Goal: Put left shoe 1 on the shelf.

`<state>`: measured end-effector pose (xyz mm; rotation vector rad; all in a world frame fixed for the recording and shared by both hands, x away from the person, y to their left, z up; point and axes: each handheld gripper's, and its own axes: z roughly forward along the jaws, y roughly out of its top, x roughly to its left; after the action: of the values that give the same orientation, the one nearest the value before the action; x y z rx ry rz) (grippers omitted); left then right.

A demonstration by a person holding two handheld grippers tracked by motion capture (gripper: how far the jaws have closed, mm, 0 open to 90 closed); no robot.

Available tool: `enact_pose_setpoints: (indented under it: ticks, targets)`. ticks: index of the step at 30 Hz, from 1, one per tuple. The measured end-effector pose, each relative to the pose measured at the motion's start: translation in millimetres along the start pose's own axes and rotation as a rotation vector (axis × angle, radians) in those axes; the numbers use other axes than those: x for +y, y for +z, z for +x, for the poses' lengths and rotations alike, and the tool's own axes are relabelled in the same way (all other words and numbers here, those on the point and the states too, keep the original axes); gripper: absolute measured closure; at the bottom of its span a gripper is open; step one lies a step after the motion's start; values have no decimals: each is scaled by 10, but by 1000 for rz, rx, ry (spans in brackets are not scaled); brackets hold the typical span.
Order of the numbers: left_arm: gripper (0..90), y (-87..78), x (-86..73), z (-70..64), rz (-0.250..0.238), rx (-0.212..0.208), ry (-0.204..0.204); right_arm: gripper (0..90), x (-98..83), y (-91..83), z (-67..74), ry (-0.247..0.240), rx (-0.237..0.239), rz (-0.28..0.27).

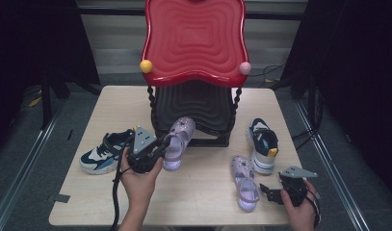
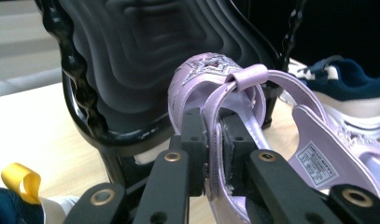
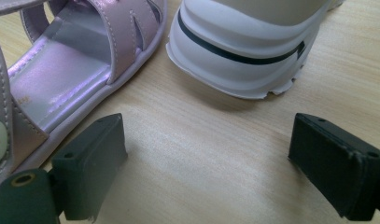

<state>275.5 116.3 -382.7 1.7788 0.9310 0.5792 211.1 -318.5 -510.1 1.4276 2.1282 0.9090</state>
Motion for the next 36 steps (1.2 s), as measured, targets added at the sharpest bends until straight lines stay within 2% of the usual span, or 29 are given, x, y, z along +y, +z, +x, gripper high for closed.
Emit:
enact_pose_setpoints:
  ticks: [6,11,22,29,36]
  targets:
    - [821,30,76,-15,-27,20,-7,103,0,1,-1,-2,0,-1]
    - [822,83,110,-44,-36,48,11,103,0,0,0,0,0,0]
    - [822,224,192,-95,-76,82,10,103,1,1,-1,-1,1,1]
    - [822,306,222,-107,-96,91,-9,103,1,2,-1,-1,2,1]
    - [822,370,293,-141,-114,101,-4,103,2,1,-1,0,2,2]
